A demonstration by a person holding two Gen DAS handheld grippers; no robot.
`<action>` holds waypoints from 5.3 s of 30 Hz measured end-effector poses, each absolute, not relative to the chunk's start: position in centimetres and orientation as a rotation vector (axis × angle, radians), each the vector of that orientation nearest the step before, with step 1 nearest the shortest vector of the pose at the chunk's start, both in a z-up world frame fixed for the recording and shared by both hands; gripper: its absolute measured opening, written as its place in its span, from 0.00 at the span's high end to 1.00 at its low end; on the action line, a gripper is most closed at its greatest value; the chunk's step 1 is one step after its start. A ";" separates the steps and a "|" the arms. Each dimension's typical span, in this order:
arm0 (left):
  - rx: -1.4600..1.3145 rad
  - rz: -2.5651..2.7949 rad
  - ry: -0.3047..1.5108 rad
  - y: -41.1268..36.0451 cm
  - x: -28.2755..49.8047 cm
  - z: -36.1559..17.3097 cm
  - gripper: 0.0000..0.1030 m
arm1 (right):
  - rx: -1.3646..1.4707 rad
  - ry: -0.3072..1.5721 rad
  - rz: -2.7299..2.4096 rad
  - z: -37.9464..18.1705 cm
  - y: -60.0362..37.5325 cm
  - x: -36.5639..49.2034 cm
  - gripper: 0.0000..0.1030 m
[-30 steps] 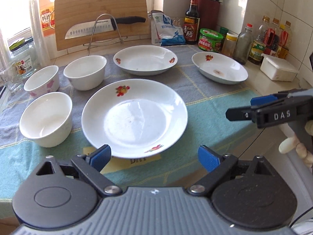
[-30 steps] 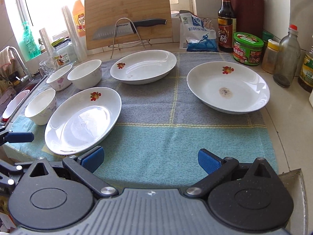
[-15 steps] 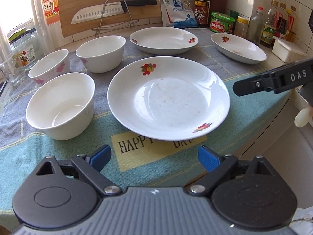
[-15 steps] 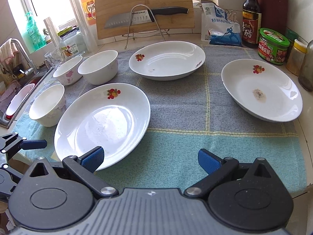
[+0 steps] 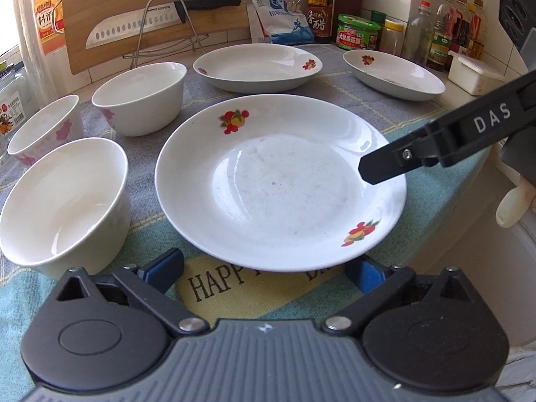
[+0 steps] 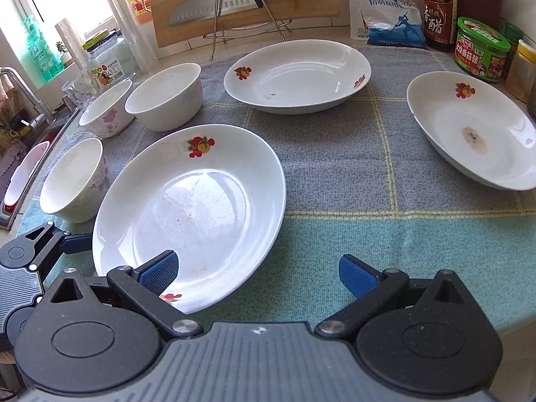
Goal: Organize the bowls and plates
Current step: 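Reach the right gripper to the large flower plate and grasp its rim, then lift the large flower plate with the right gripper toward the stained plate, then lower the held plate onto the stained plate to stack them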
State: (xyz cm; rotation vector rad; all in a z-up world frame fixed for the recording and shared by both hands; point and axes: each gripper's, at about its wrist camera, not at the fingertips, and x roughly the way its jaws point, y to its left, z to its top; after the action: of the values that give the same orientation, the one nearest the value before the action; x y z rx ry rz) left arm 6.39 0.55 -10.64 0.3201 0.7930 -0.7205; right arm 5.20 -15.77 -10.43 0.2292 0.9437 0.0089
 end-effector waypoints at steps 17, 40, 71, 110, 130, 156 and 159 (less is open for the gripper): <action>0.305 -0.726 0.744 0.3 6.2 -10.9 0.00 | 0.132 0.992 0.241 -11.4 -14.7 10.1 0.00; 0.360 -0.731 0.691 0.2 5.7 -10.5 0.00 | 0.112 1.090 0.600 -11.0 -17.0 17.2 0.00; 0.363 -0.780 0.732 0.0 5.4 -9.2 0.02 | 0.162 1.163 0.649 -10.7 -17.5 17.7 0.00; 0.446 -1.065 0.648 -15.7 7.8 -6.0 0.02 | 0.255 1.007 0.397 -5.9 -35.7 12.0 0.00; 0.466 -1.083 0.673 -22.0 9.4 -6.9 0.02 | 0.306 0.989 0.358 -7.7 -42.6 13.3 0.00; 0.466 -1.092 0.710 -24.8 12.1 -7.9 0.02 | 0.342 1.015 0.331 -9.9 -45.7 14.6 0.00; 0.470 -1.095 0.714 -24.9 12.5 -8.1 0.02 | 0.339 1.017 0.316 -9.9 -45.8 14.5 0.00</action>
State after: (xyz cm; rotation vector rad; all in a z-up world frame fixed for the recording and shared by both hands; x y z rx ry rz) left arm 12.49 -24.94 -8.08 0.4697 0.7138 -1.0954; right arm 14.50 -45.79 -9.88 0.3385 1.0174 0.3165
